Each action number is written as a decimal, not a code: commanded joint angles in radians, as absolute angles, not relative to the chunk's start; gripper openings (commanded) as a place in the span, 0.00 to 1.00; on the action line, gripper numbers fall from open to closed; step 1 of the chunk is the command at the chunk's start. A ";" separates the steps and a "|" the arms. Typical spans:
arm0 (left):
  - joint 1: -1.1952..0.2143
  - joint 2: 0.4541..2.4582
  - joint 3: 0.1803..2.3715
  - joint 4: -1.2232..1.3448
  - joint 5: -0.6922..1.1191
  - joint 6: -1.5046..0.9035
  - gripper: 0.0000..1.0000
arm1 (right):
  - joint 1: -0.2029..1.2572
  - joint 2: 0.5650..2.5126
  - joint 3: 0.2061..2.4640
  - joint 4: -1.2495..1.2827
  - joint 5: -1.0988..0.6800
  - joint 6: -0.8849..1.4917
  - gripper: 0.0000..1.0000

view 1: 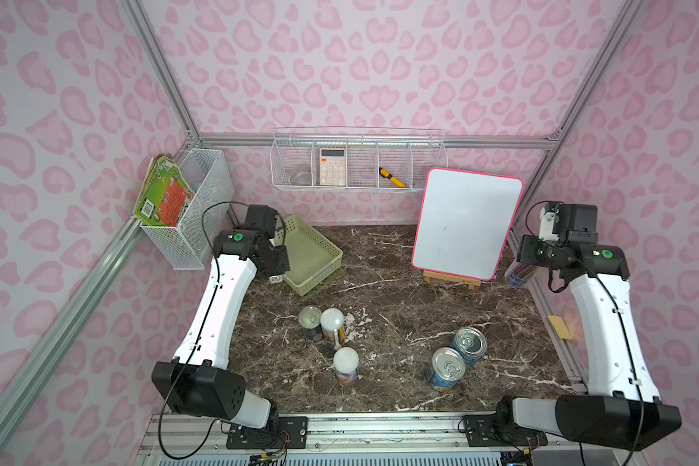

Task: Put the canned food in the basket
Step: Place the distractor at the center of the board.

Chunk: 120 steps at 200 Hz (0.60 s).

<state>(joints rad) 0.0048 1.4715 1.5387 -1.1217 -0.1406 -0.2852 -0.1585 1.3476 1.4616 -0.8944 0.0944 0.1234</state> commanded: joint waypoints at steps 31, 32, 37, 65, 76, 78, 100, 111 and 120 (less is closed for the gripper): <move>0.157 1.561 1.330 -0.917 -0.113 -0.333 0.00 | -0.277 1.404 1.257 -0.658 0.047 0.154 0.49; 0.159 1.567 1.326 -0.914 -0.113 -0.335 0.00 | -0.277 1.405 1.254 -0.655 0.047 0.155 0.49; 0.169 1.590 1.312 -0.906 -0.113 -0.343 0.00 | -0.280 1.413 1.240 -0.643 0.038 0.156 0.49; 0.206 1.716 1.261 -0.837 -0.132 -0.392 0.00 | -0.281 1.468 1.254 -0.636 0.007 0.149 0.50; 0.220 1.766 1.256 -0.816 -0.117 -0.401 0.00 | -0.282 1.490 1.270 -0.653 0.014 0.156 0.50; 0.219 1.775 1.256 -0.816 -0.121 -0.402 0.00 | -0.281 1.493 1.270 -0.653 0.014 0.154 0.51; 0.220 1.864 1.261 -0.813 -0.155 -0.395 0.00 | -0.281 1.483 1.235 -0.629 0.009 0.164 0.56; 0.220 1.883 1.255 -0.807 -0.150 -0.399 0.04 | -0.280 1.473 1.209 -0.609 -0.004 0.164 0.62; 0.219 1.884 1.242 -0.788 -0.145 -0.402 0.10 | -0.281 1.468 1.190 -0.597 -0.003 0.162 0.67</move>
<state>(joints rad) 0.2188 1.8732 1.2556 -0.8299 -0.1291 -0.3859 -0.2813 1.4765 1.2274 -0.6609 0.0177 0.1535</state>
